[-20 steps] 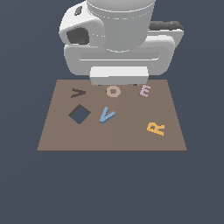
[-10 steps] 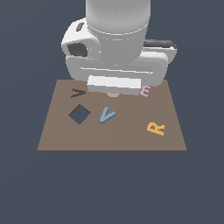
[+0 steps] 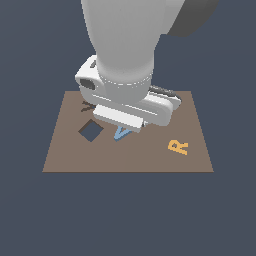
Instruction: Insert a designated object into the corresponding slot on a board.
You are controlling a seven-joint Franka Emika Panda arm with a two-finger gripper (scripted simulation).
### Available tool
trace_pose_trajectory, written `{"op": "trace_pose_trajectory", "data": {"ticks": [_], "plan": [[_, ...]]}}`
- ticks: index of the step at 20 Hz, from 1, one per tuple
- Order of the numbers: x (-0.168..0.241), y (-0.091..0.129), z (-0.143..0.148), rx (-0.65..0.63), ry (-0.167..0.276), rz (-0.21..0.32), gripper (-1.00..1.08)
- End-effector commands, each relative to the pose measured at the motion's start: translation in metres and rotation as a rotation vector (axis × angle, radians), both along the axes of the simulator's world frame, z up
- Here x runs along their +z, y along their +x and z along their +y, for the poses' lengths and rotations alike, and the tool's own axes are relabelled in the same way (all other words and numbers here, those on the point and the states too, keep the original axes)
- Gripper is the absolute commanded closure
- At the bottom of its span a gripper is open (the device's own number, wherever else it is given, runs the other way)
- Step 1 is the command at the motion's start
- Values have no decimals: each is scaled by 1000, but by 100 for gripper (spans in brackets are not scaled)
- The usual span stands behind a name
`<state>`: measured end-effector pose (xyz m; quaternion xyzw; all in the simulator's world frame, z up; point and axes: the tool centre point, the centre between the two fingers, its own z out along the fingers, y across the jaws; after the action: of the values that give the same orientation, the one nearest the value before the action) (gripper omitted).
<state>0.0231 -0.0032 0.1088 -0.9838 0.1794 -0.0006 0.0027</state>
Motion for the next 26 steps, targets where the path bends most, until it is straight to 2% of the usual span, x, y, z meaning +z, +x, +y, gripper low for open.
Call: {"op": "trace_pose_trajectory", "data": {"ticks": [1, 12, 26], "plan": [[-15, 3, -4, -74, -2, 0, -92], [-55, 10, -18, -272, -5, 2, -92], [-77, 10, -19, -293, -5, 3, -92]]}}
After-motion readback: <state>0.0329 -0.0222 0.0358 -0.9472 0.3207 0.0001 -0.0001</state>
